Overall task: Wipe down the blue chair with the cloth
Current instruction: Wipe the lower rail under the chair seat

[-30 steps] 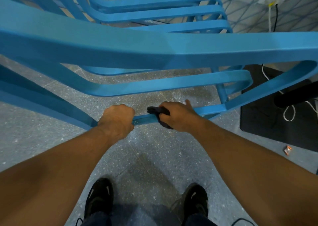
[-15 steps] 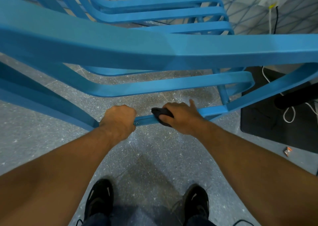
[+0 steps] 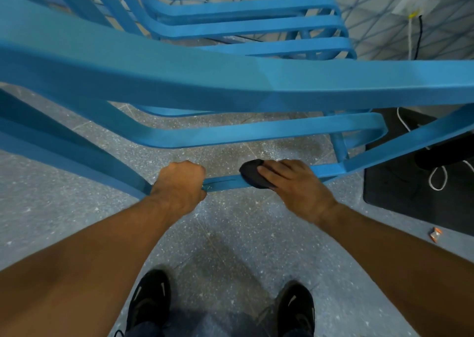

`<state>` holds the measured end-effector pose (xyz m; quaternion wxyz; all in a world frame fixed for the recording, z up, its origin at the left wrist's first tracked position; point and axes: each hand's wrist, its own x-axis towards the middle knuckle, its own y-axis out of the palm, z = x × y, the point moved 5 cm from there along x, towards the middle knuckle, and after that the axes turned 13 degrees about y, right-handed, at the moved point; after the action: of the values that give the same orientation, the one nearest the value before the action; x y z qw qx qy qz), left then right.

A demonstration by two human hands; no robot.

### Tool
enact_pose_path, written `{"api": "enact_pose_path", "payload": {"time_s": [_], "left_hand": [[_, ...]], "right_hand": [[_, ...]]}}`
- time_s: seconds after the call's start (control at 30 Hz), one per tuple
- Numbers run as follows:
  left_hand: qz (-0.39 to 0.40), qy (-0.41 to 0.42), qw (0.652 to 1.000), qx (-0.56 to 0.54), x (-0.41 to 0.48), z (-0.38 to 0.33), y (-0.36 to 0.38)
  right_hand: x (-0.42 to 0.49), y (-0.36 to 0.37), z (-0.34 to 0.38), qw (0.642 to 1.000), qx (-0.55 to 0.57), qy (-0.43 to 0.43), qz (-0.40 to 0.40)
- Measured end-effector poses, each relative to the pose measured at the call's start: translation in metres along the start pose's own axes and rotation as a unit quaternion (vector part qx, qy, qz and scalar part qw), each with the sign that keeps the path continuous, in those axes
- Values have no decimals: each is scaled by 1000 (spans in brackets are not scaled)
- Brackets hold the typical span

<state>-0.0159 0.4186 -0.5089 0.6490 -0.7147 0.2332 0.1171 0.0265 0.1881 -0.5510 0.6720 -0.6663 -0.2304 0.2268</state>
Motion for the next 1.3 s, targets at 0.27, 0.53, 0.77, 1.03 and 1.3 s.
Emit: {"api": "enact_pose_path", "payload": {"time_s": [0.27,0.53,0.77,1.03,1.3], "left_hand": [[-70,7,986,-152,-23,6,16],[-136,-27,979,-147,-95,12,30],[-131,-33,980,-150,-116,14,23],[-243,26,950,-194,-84,4,28],[-120,-28,992,-40,-24,-3,28]], "right_hand": [[35,-3,91,997,31,31,-64],[62,-14,108,986,27,89,138],[66,-9,158,990,16,105,91],[58,-28,153,937,259,-1,234],[29,-42,69,941,254,185,123]]}}
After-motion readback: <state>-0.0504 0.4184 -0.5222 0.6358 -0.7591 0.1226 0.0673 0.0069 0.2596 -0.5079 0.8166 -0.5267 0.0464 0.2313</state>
